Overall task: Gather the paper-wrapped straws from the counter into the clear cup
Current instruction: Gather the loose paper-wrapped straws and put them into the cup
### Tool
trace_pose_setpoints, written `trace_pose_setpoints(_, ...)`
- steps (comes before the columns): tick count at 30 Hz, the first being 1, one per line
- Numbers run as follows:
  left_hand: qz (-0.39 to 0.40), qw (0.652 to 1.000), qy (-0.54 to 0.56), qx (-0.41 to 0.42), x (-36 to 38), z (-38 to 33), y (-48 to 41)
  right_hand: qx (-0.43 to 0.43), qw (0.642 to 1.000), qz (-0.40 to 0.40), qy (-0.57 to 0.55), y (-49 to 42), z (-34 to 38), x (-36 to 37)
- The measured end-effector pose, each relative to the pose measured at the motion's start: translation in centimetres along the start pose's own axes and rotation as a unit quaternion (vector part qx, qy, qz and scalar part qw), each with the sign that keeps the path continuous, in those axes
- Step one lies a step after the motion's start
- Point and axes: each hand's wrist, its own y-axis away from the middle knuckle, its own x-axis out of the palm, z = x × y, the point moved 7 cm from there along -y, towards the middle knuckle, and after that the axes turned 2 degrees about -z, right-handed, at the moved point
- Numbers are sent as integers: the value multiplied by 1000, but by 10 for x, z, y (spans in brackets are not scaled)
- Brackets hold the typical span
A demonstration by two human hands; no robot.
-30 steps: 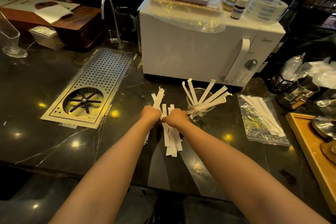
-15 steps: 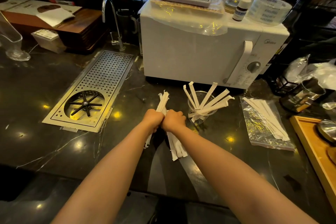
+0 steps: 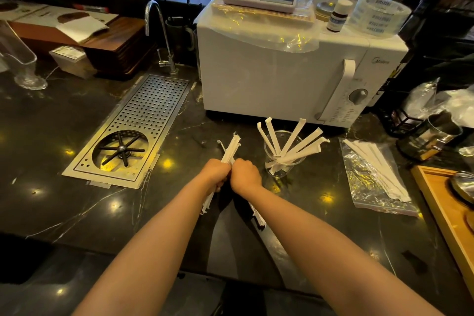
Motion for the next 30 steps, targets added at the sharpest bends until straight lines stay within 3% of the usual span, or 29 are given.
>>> trace_pose_setpoints(7, 22, 1000, 14, -4, 3, 4, 11, -4, 1000, 24, -8, 3, -3, -2)
trace_pose_setpoints(18, 1, 1000, 28, -6, -10, 16, 22, -59, 994, 22, 87, 9, -1, -3)
trace_pose_setpoints(25, -31, 993, 107, 29, -16, 18, 30, 8, 997, 71, -18, 6, -18, -1)
trace_pose_setpoints(30, -23, 989, 126, 75, -16, 12, 39, 26, 980, 140, -136, 15, -16, -3)
